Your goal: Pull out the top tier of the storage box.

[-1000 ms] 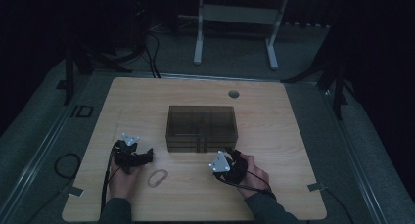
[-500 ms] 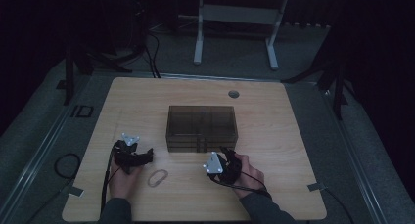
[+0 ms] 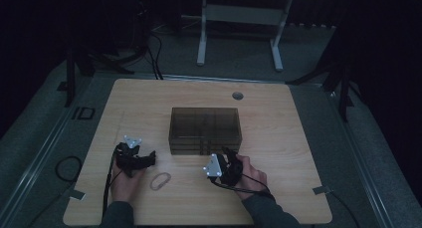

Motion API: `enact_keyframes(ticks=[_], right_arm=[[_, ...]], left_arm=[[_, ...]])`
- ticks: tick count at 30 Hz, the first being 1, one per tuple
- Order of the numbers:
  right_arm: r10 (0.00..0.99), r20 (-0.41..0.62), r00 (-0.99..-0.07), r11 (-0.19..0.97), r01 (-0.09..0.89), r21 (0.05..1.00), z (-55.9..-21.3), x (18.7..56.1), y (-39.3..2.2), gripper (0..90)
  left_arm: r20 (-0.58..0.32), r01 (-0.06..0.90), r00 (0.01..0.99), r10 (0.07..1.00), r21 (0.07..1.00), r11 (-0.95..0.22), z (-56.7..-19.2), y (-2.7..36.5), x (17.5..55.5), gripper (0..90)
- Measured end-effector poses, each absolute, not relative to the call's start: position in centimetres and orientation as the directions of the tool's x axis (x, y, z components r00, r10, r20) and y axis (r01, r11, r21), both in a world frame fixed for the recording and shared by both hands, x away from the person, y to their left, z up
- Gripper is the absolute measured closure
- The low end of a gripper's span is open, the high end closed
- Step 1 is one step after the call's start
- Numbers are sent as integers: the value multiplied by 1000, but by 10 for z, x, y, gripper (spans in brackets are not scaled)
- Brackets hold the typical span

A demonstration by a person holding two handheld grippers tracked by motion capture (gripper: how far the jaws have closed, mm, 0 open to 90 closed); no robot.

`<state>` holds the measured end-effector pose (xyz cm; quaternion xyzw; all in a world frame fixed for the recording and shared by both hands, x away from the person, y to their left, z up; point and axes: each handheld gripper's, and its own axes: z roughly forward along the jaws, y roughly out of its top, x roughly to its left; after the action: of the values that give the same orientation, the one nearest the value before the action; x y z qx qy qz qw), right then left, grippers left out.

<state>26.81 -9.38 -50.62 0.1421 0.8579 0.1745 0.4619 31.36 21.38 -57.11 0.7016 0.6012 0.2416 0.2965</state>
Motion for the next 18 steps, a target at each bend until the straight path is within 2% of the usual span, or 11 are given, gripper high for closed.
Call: enact_keyframes(ticks=[18], right_arm=[[340,-792,-507,927,40,373,-507,266,-79,672]], left_arm=[[-18,700,160,987,707,-101,-571,214,314,131]])
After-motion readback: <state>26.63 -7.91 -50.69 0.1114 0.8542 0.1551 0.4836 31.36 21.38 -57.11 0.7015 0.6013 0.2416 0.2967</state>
